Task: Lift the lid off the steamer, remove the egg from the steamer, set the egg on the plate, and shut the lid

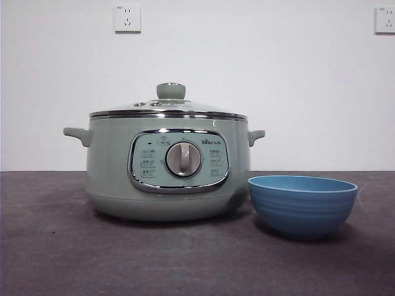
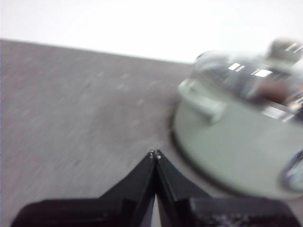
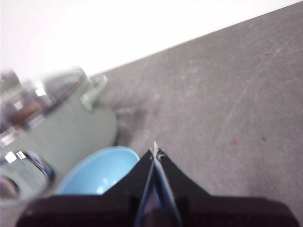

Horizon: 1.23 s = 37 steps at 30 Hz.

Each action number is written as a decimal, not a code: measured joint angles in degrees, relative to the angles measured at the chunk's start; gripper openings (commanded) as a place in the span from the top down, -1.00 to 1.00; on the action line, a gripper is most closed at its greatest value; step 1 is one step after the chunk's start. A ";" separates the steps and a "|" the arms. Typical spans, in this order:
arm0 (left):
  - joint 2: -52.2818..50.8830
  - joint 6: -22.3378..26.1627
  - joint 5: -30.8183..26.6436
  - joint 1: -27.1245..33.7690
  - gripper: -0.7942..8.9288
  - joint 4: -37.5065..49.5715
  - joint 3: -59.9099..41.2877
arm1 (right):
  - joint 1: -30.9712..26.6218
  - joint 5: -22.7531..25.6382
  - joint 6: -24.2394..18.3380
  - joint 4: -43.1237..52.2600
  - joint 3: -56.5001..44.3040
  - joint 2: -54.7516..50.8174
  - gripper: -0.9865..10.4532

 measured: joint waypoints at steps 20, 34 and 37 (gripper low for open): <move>15.26 -1.05 15.67 0.00 0.85 -17.29 30.29 | 0.00 -26.75 -3.45 -12.85 32.26 26.84 0.85; 26.32 4.98 27.26 0.00 0.85 -29.57 42.66 | 0.94 -30.27 -25.53 -42.47 57.22 44.15 0.85; 26.75 5.44 27.26 0.00 0.79 -29.57 43.06 | 1.40 -30.80 -26.71 -42.58 57.70 44.89 0.80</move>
